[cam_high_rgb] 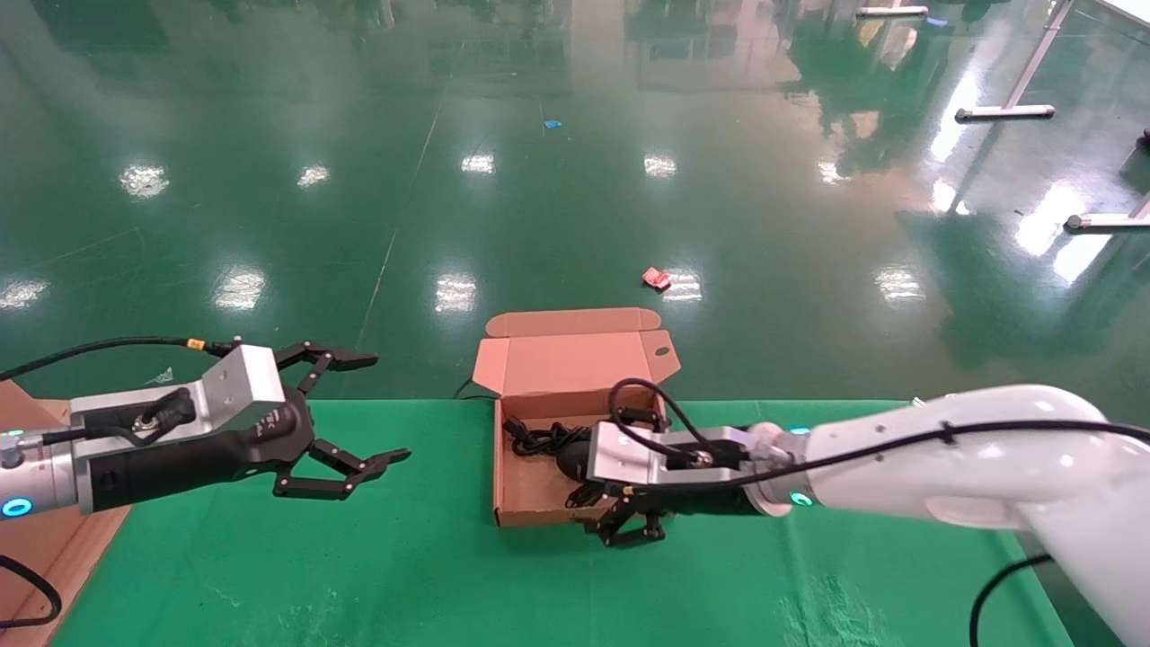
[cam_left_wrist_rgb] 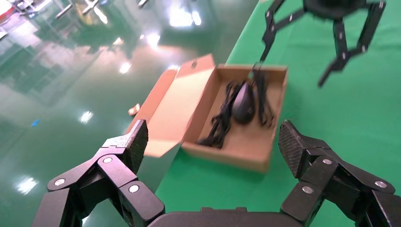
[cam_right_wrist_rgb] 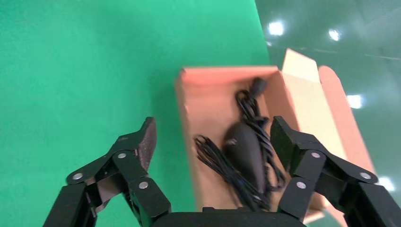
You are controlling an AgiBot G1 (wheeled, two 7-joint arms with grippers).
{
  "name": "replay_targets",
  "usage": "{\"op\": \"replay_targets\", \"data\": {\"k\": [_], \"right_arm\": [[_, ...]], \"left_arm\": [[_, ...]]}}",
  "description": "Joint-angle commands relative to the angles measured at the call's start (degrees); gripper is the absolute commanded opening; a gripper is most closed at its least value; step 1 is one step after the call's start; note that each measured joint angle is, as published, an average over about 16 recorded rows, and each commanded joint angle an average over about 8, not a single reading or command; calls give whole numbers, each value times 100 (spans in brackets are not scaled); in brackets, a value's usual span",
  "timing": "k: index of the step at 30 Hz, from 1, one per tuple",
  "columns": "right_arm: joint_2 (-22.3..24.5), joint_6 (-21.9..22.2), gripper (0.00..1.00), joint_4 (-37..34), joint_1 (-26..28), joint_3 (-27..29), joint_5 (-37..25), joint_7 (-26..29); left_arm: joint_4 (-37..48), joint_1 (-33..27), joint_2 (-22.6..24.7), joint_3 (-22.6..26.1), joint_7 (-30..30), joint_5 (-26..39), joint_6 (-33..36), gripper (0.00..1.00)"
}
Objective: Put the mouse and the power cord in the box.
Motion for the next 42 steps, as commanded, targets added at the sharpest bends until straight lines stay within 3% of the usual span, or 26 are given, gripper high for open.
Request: {"op": "replay_targets", "data": {"k": [1,42], "right_arm": [[145,-153,100,149,-115,192,148,94],[3086,-3261,100,3185,-2459,4093,3167,2005]], "left_arm": [[-200,96,-49,-110,-178,-49,59,100],[-4273,2050,-1057,-2361,-3808,-1047,1271,100]]}}
